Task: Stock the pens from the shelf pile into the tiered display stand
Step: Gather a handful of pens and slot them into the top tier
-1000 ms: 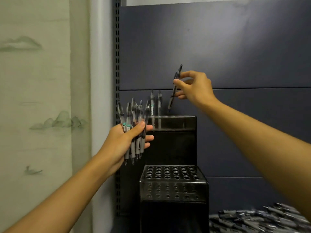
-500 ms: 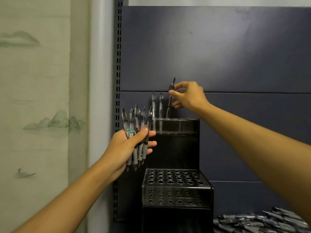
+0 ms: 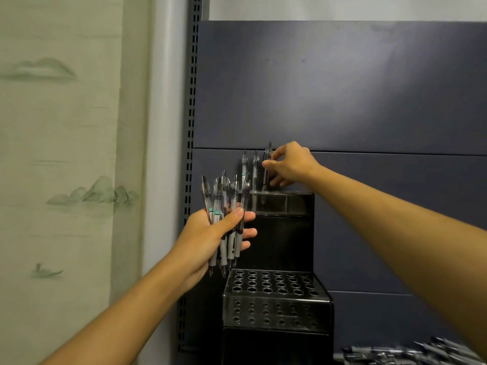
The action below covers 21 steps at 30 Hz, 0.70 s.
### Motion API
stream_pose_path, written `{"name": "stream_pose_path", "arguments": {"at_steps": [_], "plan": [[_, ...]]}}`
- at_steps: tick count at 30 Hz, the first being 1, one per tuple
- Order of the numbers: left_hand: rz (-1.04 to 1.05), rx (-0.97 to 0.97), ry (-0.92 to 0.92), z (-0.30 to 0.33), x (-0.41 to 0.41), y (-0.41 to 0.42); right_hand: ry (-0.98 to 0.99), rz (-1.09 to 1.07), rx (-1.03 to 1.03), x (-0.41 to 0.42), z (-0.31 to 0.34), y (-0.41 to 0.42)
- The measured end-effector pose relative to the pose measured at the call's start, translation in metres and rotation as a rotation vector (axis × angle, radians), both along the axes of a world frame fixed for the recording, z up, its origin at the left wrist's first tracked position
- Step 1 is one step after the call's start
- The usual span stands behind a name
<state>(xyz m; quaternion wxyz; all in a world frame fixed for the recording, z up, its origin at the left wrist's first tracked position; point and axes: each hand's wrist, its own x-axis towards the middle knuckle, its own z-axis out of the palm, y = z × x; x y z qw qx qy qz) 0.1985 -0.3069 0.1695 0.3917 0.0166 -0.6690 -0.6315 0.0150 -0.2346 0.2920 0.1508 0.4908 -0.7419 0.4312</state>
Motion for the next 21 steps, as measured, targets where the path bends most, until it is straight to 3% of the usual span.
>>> {"name": "stream_pose_path", "arguments": {"at_steps": [13, 17, 21], "plan": [[0.020, 0.001, 0.012, -0.001, 0.001, 0.005, 0.159, -0.127, 0.031, -0.004, -0.006, 0.002], [0.007, 0.010, 0.030, 0.005, -0.003, 0.010, 0.164, 0.130, -0.119, 0.026, -0.012, 0.037], [0.008, 0.024, 0.095, 0.019, -0.008, 0.016, 0.146, 0.354, 0.055, 0.054, -0.026, 0.052]]}}
